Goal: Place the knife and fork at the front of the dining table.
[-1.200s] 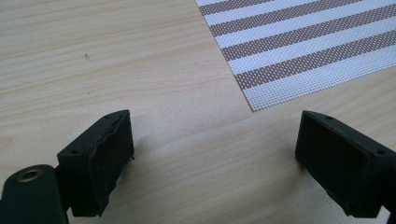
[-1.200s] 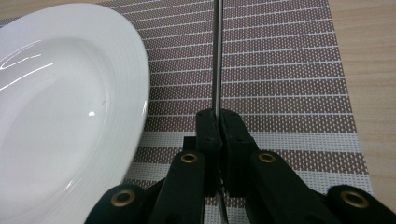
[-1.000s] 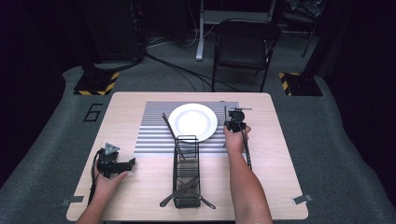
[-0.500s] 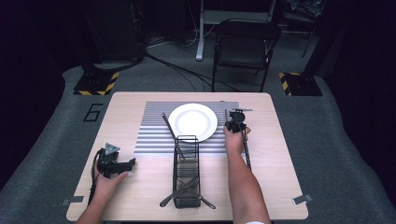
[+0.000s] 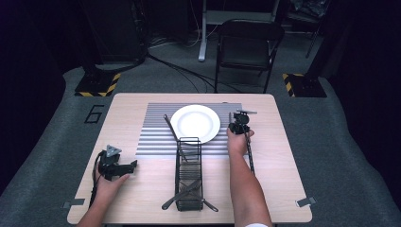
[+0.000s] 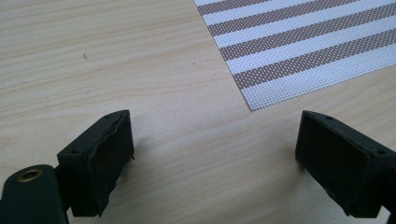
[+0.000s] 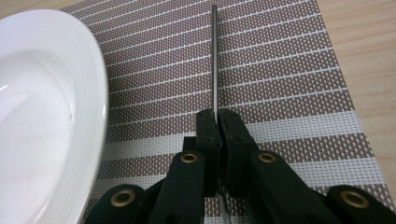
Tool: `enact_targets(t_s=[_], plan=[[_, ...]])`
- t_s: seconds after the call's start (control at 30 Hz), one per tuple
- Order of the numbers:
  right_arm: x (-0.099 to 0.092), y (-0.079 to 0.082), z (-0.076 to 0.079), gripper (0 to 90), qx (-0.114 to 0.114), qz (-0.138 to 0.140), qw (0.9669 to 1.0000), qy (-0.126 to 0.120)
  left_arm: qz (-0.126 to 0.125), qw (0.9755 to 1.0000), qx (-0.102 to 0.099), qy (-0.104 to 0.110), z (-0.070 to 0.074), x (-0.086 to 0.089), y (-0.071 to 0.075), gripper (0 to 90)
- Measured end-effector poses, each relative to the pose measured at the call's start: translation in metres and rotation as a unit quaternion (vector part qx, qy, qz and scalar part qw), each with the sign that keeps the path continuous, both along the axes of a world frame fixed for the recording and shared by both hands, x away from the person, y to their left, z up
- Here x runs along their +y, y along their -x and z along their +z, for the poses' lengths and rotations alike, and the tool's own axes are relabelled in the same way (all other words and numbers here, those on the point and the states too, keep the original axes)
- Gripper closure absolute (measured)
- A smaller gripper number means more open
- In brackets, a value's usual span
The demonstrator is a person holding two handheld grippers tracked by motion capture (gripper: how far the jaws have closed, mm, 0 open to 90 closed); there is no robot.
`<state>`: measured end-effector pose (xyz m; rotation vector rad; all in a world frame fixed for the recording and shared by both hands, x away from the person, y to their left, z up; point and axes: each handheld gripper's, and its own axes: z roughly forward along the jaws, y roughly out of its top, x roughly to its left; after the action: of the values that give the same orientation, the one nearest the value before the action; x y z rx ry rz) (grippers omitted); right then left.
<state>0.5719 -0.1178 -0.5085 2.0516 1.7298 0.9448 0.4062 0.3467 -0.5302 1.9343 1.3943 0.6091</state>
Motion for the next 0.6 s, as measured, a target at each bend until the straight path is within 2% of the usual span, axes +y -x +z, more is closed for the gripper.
enact_targets(t_s=[0.33, 0.6], plan=[[0.0006, 0.0000, 0.0000, 86.8, 0.000, -0.006, 1.0000, -0.002, -0.001, 1.0000, -0.001, 0.000, -0.0001, -0.0001, 0.0000, 11.1], [-0.0064, 0.0007, 0.0029, 82.1, -0.003, -0.004, 1.0000, -0.003, -0.003, 1.0000, 0.001, -0.001, 0.0001, -0.0004, 0.0002, 11.1]])
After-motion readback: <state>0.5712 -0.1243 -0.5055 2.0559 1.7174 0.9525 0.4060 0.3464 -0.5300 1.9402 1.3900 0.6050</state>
